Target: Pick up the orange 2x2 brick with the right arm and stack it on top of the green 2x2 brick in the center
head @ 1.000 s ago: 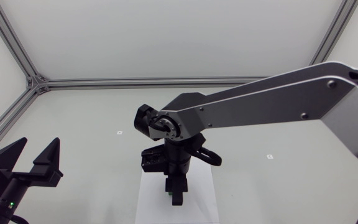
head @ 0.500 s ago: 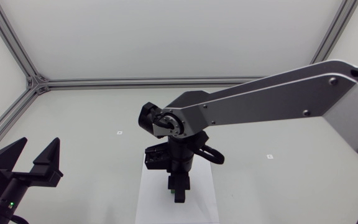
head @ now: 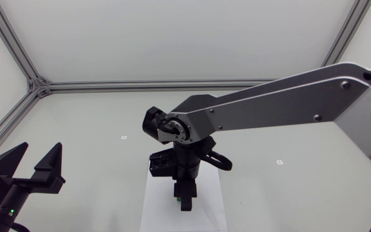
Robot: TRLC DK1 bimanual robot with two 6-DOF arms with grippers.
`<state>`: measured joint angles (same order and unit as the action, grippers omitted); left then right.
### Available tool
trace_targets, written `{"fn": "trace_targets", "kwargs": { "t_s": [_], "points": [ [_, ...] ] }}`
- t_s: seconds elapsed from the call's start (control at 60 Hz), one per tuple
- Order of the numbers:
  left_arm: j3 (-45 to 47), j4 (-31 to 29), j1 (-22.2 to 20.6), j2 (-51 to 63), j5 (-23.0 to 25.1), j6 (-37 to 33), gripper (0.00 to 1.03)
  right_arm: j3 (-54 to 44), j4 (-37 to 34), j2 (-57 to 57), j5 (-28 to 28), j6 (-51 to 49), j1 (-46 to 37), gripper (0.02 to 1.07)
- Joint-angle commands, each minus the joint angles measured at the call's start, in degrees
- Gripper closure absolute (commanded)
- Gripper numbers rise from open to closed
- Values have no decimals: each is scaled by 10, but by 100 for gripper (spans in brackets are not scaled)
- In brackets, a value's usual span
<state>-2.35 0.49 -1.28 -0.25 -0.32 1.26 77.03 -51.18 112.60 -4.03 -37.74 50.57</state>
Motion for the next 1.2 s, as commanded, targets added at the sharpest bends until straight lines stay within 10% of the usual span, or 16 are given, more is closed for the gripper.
{"fn": "trace_targets", "kwargs": {
  "t_s": [0.0,0.417,0.683,1.183],
  "points": [
    [23,-8,1,-5,2,-7,4,5,-10,10,2,-8,6,65],
    [23,-8,1,-5,2,-7,4,9,-9,16,2,-11,5,63],
    [23,-8,1,-5,2,-7,4,9,-6,16,12,-10,5,6],
    [23,-8,1,-5,2,-7,4,-3,-6,-74,8,4,6,6]
  ]
}}
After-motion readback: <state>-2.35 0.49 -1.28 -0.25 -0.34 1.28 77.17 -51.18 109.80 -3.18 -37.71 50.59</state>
